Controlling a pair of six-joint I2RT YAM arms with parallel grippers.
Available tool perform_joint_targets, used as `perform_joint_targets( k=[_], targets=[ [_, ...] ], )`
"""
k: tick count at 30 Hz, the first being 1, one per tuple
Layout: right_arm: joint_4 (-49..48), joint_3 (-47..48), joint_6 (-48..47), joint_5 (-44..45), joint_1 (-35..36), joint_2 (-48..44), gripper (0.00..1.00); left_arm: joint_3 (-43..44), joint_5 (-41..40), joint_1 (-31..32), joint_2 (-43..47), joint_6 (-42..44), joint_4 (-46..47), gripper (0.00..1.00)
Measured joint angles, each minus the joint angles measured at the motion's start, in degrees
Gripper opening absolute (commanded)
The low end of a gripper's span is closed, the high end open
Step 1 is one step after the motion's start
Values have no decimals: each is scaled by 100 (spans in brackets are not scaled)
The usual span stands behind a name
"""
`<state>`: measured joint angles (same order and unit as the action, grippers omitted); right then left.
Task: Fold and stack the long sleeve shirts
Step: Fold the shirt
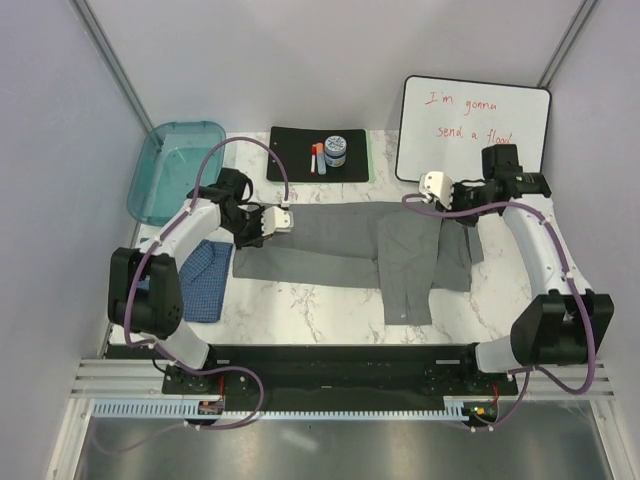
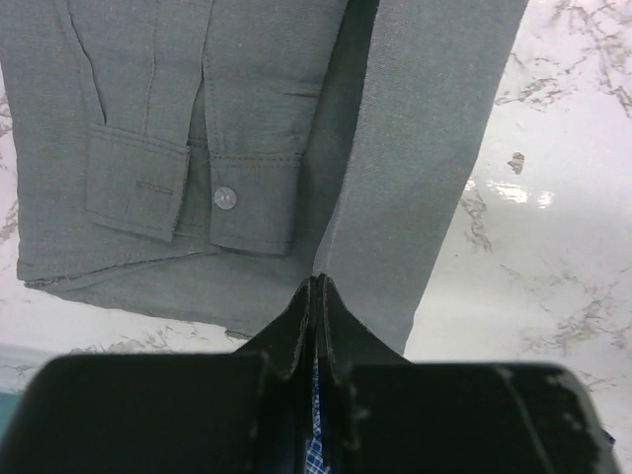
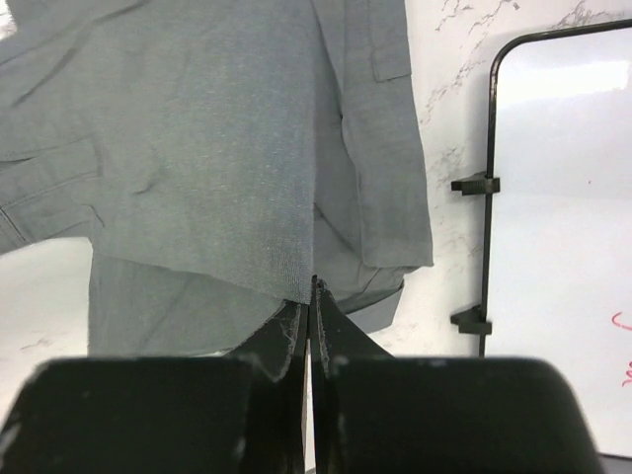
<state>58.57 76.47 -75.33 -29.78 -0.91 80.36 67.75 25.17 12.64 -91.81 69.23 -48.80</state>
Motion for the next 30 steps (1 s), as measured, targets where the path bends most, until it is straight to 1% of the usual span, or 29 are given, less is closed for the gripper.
perform_joint_targets(
  k=[4, 12, 18, 26, 30],
  targets=[
    [-256, 127, 0, 7, 72, 442, 0, 50, 7, -55, -232, 33, 87, 2],
    [-682, 153, -2, 35, 323, 935, 0, 63, 4, -101, -479, 48, 146, 2],
    [-933, 225, 4, 164, 343, 1320, 0, 85, 4, -166, -544, 48, 240, 2],
    [-1025, 245, 4, 273, 326, 1397, 0, 142, -2, -251, -549, 48, 260, 2],
    [-1040, 245, 4, 275, 319, 1401, 0, 264, -7, -295, -717, 48, 286, 2]
  ],
)
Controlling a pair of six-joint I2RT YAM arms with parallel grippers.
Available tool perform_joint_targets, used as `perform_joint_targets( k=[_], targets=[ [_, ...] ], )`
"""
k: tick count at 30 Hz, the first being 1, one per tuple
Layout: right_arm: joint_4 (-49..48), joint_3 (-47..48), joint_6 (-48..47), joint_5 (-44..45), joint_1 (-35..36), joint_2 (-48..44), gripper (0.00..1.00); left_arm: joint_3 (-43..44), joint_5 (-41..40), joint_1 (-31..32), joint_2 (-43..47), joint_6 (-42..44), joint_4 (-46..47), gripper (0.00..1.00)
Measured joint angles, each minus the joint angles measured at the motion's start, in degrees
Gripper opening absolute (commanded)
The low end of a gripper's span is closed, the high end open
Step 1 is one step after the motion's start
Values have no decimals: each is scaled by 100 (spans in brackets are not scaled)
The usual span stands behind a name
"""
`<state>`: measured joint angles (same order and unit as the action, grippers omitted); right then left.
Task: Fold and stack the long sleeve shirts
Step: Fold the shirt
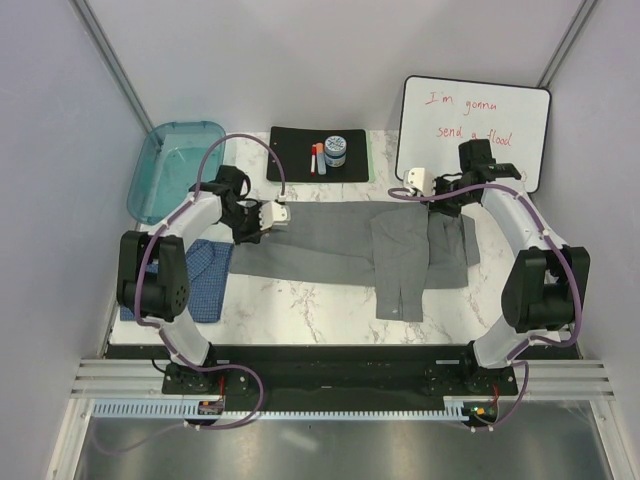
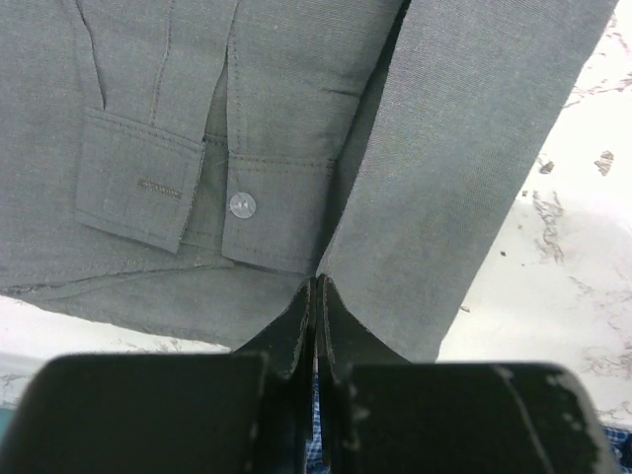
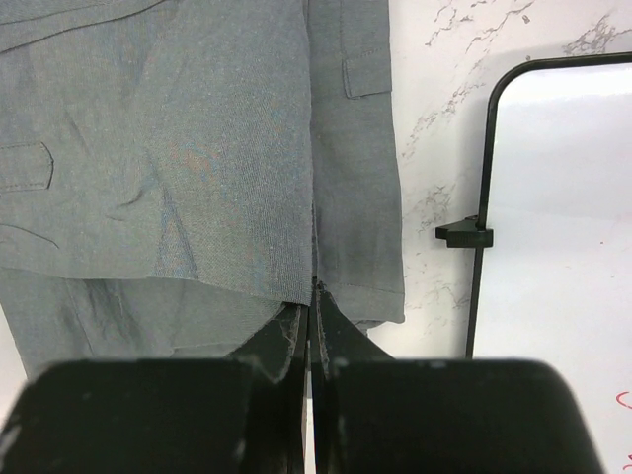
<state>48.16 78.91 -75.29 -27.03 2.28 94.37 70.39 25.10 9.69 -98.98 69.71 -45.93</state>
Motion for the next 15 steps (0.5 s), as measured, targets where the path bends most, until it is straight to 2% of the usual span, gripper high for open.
perform_joint_targets(
  k=[1, 4, 5, 9, 11, 12, 15],
  targets=[
    [-7, 0, 2, 0, -4, 2, 0, 31, -2, -2, -63, -2, 11, 2],
    [-39, 0, 4, 0, -13, 39, 0, 90, -20, -4, -258, -9, 74, 18],
    [-61, 0, 11, 2, -15, 66, 0, 96, -50, -4, -308, -28, 111, 28],
    [-256, -9, 184, 42, -13, 223, 2, 216, -114, -48, -511, -315, 221, 47],
    [-409, -9, 354, 92, -13, 352, 3, 332, -22, -101, -522, -531, 262, 69],
    [-498, -9, 472, 129, -13, 439, 4, 400, 94, -131, -487, -643, 289, 76],
    [-715, -9, 800, 195, -13, 691, 9, 431, 525, -129, -114, -1014, 387, 78]
  ],
)
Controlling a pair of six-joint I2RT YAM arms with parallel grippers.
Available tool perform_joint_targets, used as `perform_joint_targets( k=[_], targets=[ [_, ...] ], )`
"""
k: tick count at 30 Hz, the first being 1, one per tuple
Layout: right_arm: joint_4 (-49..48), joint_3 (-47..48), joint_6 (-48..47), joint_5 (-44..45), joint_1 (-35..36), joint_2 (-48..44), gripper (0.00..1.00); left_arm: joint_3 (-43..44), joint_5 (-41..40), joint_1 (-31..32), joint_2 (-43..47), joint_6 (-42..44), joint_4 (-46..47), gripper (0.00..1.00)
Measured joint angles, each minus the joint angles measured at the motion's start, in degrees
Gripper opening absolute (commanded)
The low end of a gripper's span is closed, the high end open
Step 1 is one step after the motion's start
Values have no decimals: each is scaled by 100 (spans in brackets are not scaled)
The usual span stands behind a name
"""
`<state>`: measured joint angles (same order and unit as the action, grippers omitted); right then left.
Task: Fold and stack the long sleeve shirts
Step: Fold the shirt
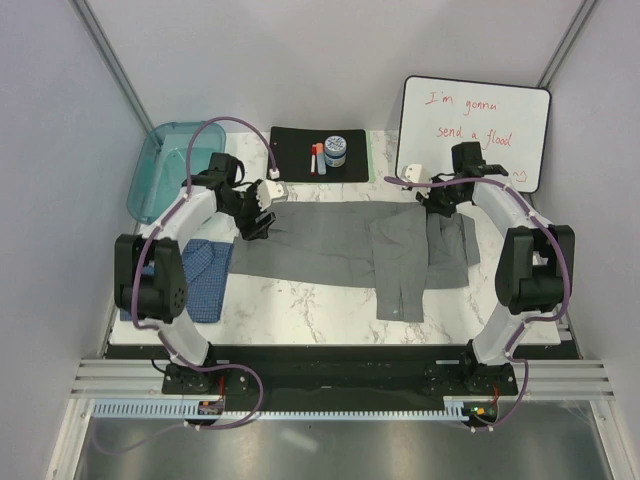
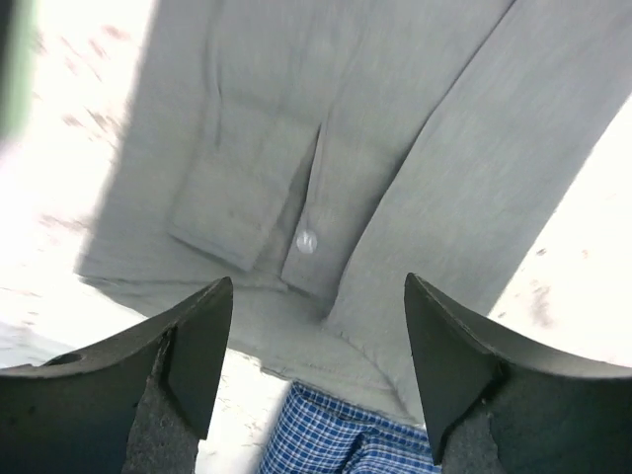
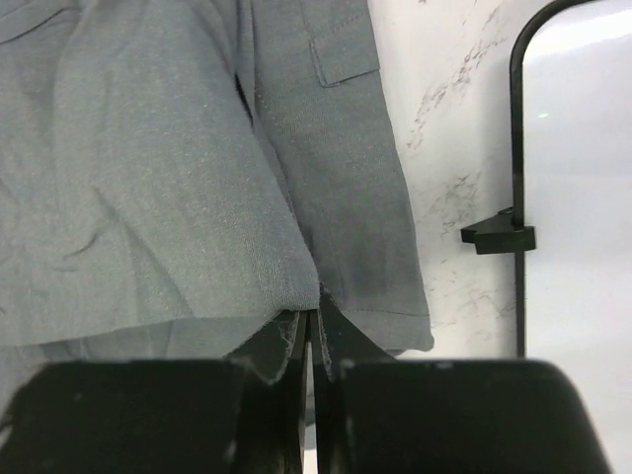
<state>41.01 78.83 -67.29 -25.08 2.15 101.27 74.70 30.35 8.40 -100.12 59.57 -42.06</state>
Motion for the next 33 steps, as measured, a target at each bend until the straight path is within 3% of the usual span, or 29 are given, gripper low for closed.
perform_joint_targets(
  k=[3, 5, 8, 10, 14, 16, 19, 22, 33],
  targets=[
    [-133, 0, 328, 15, 0, 186, 10, -127, 192, 507, 750, -402, 262, 78],
    [-162, 15, 608, 4, 0, 282, 13, -411, 240, 1329, 1303, -691, 654, 78],
    [-98, 179, 1060, -46, 0, 507, 32, -907, 229, 2935, 1744, -1073, 1279, 77],
    [9, 361, 1322, -79, 0, 686, 44, -1095, 214, 3790, 1659, -1270, 1567, 75],
    [367, 632, 1722, -142, -9, 946, 56, -994, 81, 4865, 831, -1650, 1888, 72],
    [551, 688, 1862, -168, -39, 986, 66, -772, 7, 5134, 358, -1801, 1950, 72],
    [890, 796, 2031, -190, -111, 990, 71, -153, -42, 5421, -433, -2037, 2070, 69],
    [1204, 999, 2111, -199, -262, 997, 71, 173, -50, 5563, -800, -2131, 2146, 63],
    [2063, 1401, 2509, -363, -750, 981, 65, 852, -280, 5643, -2015, -2227, 2249, 62]
  ],
)
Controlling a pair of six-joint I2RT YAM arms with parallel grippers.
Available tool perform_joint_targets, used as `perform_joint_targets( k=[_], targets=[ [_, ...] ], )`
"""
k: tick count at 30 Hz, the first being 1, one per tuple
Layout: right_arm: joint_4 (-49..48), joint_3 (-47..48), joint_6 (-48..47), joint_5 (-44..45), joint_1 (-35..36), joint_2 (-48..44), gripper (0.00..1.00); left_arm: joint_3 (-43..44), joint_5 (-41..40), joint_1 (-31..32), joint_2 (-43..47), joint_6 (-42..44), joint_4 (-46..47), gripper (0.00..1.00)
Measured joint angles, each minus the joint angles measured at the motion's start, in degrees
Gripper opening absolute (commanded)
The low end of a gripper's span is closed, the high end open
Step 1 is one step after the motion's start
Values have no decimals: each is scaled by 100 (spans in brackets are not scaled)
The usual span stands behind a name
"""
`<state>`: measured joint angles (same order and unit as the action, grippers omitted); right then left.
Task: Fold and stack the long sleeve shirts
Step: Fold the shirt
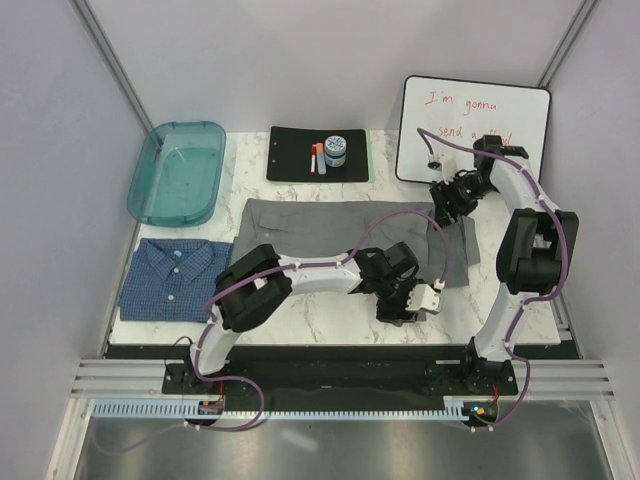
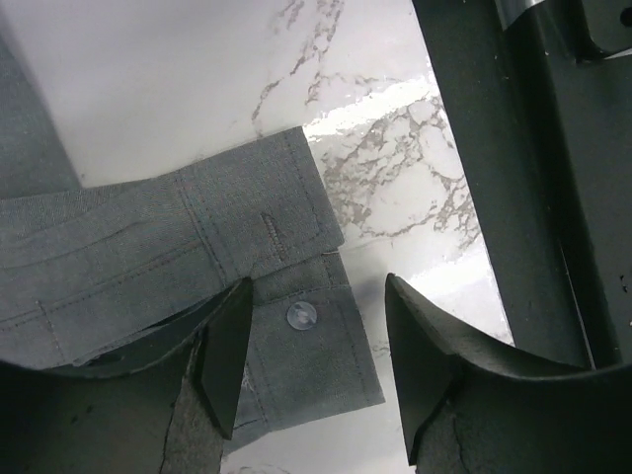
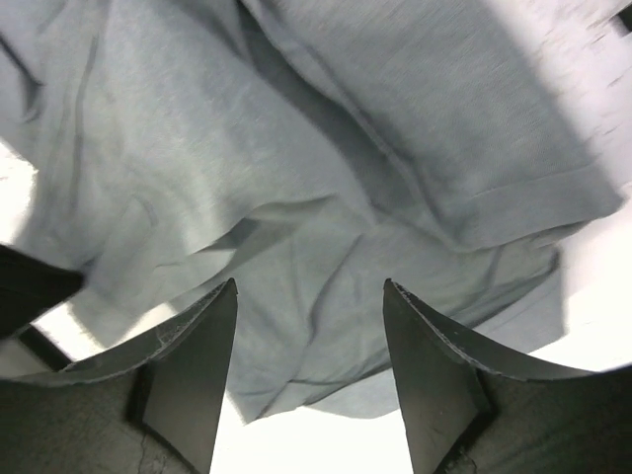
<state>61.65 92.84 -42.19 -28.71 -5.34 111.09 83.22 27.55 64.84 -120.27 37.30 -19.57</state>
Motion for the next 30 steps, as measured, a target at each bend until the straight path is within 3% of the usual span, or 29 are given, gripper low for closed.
perform_joint_targets(
  k=[2, 5, 9, 17, 21, 30],
  targets=[
    [164, 0, 76, -103, -35, -15, 61, 157, 7, 4, -98, -20, -90, 59],
    [369, -81, 199, -275, -85, -96, 57, 420, 2, 7, -256, -24, -238, 40],
    [555, -398, 363, -424, -201, -249, 54, 531, -2, 2, -308, -7, -407, 2],
    [728, -437, 463, -544, -973, -256, 55, 564, 9, -144, -26, 138, -1106, 2],
    [874, -439, 407, -590, -1082, -262, 54, 1071, 48, -367, 234, 492, -1681, 2],
    [960, -1045, 321, -776, -1025, -501, 49, 1882, 162, -1425, 1158, 2975, -2900, 2]
  ],
)
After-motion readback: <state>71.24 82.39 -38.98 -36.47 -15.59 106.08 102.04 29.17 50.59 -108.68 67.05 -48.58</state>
